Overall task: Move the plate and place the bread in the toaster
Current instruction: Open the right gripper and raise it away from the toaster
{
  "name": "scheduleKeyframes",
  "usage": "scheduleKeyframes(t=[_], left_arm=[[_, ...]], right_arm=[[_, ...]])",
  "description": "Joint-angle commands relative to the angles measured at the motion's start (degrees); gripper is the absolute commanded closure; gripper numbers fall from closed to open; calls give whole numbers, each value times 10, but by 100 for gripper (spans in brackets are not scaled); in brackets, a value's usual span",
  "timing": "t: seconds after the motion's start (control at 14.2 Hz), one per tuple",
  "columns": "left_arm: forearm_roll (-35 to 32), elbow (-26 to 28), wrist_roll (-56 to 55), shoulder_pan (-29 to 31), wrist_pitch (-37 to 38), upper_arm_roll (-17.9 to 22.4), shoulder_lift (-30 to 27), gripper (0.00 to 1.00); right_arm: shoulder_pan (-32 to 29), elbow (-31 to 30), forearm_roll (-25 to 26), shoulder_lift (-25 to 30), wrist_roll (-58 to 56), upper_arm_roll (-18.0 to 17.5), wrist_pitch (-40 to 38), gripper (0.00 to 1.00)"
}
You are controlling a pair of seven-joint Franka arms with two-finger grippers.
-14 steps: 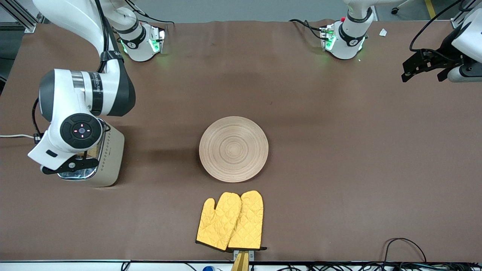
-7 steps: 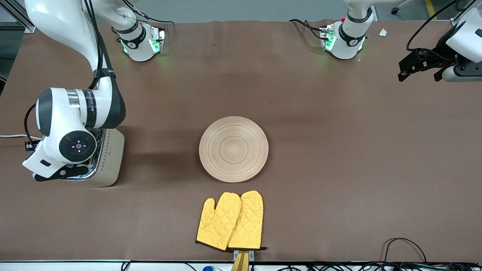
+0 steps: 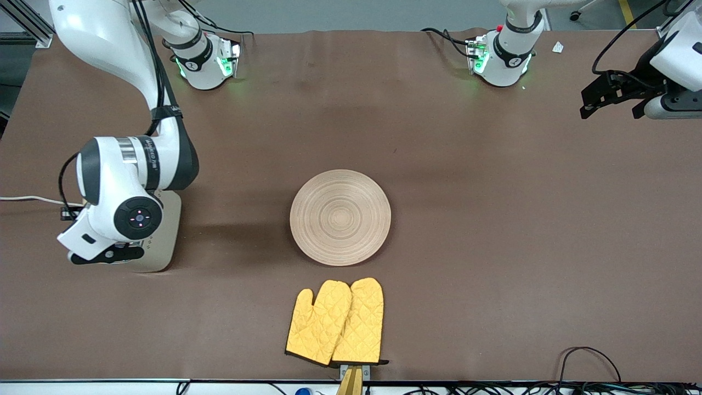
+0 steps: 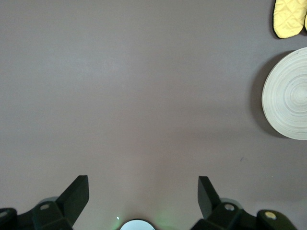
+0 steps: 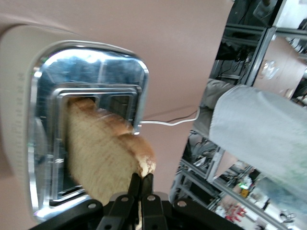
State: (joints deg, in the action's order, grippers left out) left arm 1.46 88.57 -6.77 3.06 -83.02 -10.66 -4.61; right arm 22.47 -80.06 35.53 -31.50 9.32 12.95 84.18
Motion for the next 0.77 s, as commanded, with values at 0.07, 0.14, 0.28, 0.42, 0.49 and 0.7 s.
scheduleKeyframes(t=[0.07, 0.14, 0.28, 0.42, 0.49, 0.7], left_arm=[[5, -7, 4, 4, 7, -4, 0, 0], [5, -8, 4, 4, 6, -4, 0, 0], [4, -9, 4, 5, 5, -4, 0, 0], [5, -9, 4, 6, 5, -3, 0, 0], [4, -9, 4, 5, 4, -3, 0, 0], [-1, -9, 5, 7, 4, -2, 0, 0]], right_arm=[[-1, -1, -31, -12, 44, -1, 3, 99], [-4, -1, -34, -12, 44, -1, 3, 99], [-10, -1, -60, -10, 45, 0, 18, 82], [-44, 2, -119, -1, 43, 1, 30, 29], [-65, -3, -143, 22, 36, 1, 39, 17], [-113, -13, -255, 88, -24, 0, 33, 0]])
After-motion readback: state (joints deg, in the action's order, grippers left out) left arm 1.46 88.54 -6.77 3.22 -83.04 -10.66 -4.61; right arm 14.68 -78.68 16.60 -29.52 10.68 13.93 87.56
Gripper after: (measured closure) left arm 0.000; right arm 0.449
